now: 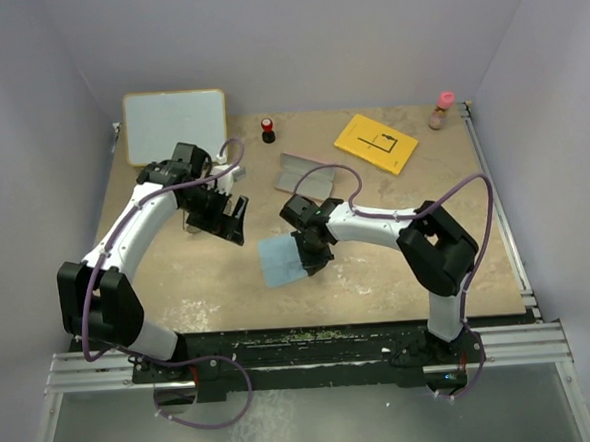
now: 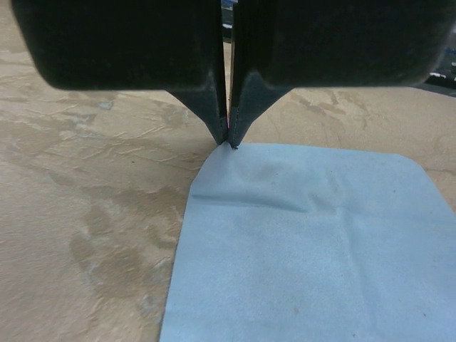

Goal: Organize the sunglasses
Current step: Fold the glasses cleaning cloth at the center of the board.

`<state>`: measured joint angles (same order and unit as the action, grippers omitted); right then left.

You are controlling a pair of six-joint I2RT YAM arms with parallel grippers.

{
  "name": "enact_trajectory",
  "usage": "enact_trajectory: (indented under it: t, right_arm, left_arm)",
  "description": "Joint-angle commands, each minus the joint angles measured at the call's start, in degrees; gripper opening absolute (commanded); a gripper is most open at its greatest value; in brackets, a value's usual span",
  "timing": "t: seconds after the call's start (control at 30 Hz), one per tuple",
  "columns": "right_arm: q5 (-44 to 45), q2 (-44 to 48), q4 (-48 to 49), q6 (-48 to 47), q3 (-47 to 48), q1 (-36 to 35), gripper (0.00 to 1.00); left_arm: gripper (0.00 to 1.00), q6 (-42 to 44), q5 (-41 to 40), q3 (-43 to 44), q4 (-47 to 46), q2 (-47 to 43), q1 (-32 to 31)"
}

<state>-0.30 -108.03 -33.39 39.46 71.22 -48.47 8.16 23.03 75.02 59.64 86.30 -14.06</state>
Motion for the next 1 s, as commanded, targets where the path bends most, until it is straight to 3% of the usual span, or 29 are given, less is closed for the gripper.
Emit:
enact_trajectory:
  t: [0.0,0.1,0.27,0.4,0.63,0.97]
  right_arm:
    - [3.1,3.5,-0.8,1.1,2.0,0.0,0.0]
    - [3.0,2.3,-0.4,4.7,3.1,0.0,0.0]
    - [0.9,2.3,2.6,6.5,1.0,0.0,0.0]
    - [1.9,3.4,1.8,7.1,-0.3,0.0,0.0]
    - [1.0,4.0,2.8,9.4,-2.9,0.0,0.0]
    - [1.1,4.7,4.0,12.1,-5.4,0.0,0.0]
  left_arm:
    - [0.97,0.3,3.8,-0.5,-0.3,-0.5,-1.9]
    - [0.96,-1.4,5.9,-2.1,-1.7,-0.8,-2.1]
    - [0.93,-7.9,-2.3,-6.0,-6.2,-3.3,-9.1]
    - [0.9,-12.8,-9.5,-7.1,-6.7,1.5,-9.9]
    - [0.83,-18.1,-13.8,-4.0,-2.0,9.5,-11.0]
    - [0.84,-26.7,-10.9,-6.2,-6.6,7.4,-18.0]
